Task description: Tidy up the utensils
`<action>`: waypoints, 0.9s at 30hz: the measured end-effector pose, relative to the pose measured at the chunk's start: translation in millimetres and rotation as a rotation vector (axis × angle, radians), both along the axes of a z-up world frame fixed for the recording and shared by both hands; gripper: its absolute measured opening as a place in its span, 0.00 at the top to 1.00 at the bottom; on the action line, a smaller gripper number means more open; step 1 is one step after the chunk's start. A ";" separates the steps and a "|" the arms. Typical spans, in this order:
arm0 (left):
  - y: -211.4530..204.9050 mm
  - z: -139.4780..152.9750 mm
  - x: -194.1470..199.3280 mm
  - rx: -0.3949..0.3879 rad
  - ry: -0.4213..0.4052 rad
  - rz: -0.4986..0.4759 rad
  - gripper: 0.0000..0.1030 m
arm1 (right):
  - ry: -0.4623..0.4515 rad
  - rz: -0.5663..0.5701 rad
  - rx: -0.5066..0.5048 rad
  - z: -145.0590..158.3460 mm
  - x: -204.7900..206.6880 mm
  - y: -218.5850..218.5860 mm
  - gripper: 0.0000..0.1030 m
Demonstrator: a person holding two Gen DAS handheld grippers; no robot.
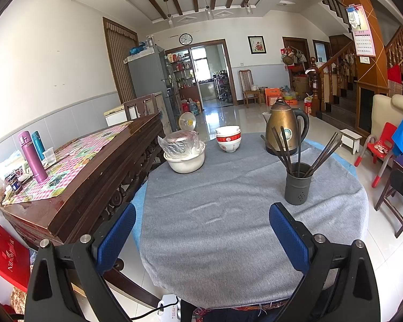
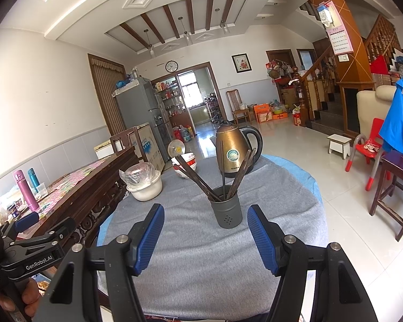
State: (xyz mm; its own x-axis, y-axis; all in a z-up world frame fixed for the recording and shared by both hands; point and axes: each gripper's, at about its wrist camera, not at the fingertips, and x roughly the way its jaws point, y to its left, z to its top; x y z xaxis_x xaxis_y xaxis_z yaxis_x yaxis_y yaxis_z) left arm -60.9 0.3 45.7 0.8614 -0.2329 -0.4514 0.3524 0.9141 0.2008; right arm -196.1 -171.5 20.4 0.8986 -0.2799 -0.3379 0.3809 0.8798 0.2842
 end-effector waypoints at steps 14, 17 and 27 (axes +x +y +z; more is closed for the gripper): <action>-1.0 -1.5 -0.8 0.002 0.003 -0.004 0.04 | 0.002 0.000 0.002 -2.4 -0.3 -0.2 0.34; -1.4 -2.0 -1.4 0.002 0.003 -0.006 0.04 | 0.001 0.000 0.003 -2.3 0.0 -0.4 0.34; -0.3 -1.4 -0.4 0.004 0.005 -0.003 0.04 | 0.004 0.001 0.004 -2.3 0.7 -0.5 0.34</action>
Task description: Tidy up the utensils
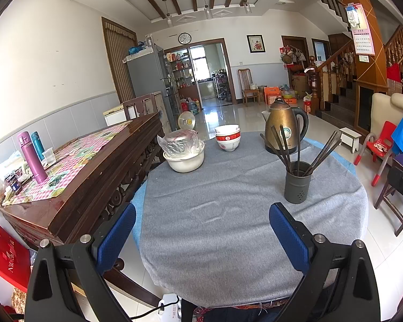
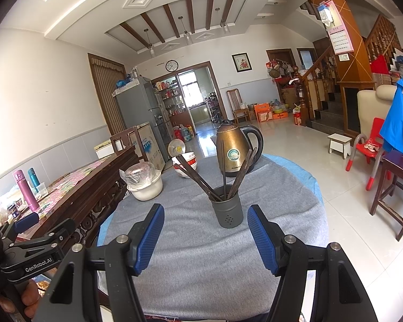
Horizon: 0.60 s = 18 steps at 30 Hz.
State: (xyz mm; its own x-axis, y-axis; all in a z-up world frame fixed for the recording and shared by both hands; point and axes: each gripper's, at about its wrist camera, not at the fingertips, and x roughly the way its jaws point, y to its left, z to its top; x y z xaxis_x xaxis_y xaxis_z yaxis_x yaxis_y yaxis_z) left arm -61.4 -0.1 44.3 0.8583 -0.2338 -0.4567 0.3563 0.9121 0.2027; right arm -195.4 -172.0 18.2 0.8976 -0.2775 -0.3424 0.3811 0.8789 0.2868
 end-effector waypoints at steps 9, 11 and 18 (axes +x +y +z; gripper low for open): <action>1.2 0.1 1.1 0.003 0.004 0.003 0.04 | 0.001 -0.002 0.002 -0.2 0.0 -0.6 0.34; 1.5 0.1 1.2 0.003 0.007 0.002 0.04 | 0.001 -0.001 0.000 0.1 0.7 -0.9 0.34; 2.0 0.5 1.6 0.003 0.009 0.001 0.04 | 0.003 -0.002 0.001 -0.5 0.1 -1.2 0.34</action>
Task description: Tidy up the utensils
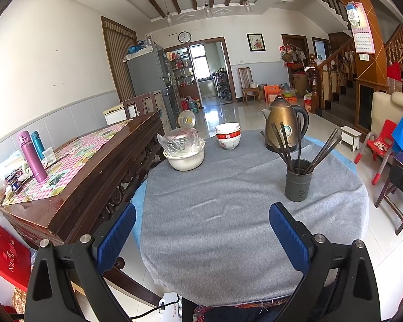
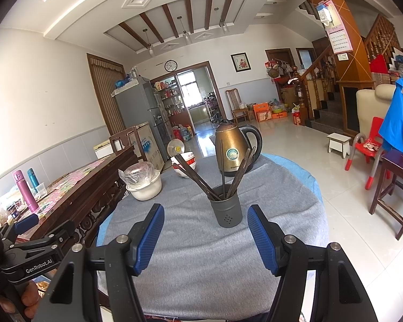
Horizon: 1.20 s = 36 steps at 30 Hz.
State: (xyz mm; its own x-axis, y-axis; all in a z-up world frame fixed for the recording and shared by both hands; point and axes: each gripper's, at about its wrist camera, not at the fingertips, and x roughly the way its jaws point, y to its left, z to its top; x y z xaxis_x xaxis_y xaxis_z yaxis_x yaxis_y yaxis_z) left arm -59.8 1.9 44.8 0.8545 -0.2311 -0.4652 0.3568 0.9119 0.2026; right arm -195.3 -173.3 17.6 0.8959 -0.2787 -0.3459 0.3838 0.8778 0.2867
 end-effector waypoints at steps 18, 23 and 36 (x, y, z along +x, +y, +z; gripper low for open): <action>-0.4 -3.1 0.0 0.007 0.007 -0.002 0.04 | 0.005 -0.002 0.002 -0.2 2.2 0.7 0.34; -1.1 -4.1 0.1 0.009 0.009 -0.002 0.04 | 0.004 -0.002 0.001 -0.1 1.9 0.6 0.34; -1.5 -3.1 -0.2 0.012 0.016 -0.003 0.04 | 0.008 -0.001 0.003 -0.3 2.8 1.0 0.34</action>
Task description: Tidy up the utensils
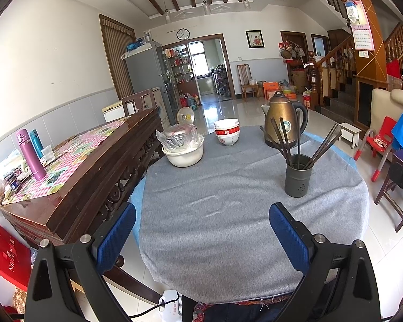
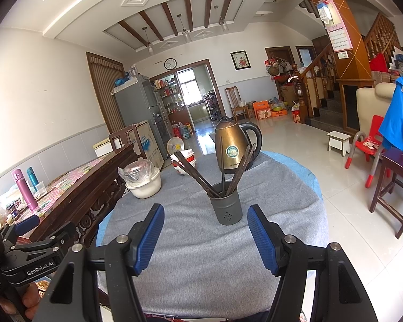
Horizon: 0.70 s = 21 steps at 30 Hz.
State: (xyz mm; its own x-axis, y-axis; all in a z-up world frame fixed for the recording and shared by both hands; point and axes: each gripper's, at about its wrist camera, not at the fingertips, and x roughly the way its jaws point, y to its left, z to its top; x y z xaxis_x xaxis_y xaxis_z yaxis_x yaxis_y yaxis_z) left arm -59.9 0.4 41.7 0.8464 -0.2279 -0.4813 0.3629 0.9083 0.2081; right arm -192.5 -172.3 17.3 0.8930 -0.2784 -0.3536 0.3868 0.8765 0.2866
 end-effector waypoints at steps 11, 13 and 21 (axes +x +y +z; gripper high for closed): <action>0.7 -1.5 0.4 0.002 0.005 -0.001 0.04 | 0.002 -0.004 0.002 -3.9 1.3 -0.4 0.34; 1.4 -1.4 0.9 0.002 0.005 0.000 0.04 | 0.001 -0.006 0.003 -6.0 1.3 0.3 0.34; 1.9 -0.5 0.5 0.003 0.004 0.001 0.04 | 0.001 -0.007 0.002 -6.7 1.0 -0.1 0.34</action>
State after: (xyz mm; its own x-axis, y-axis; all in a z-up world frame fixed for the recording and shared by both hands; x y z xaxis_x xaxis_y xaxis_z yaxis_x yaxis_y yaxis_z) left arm -59.4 2.2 41.2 0.8446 -0.2258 -0.4855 0.3630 0.9080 0.2093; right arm -191.5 -172.4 10.6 0.8905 -0.2840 -0.3554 0.3935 0.8730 0.2882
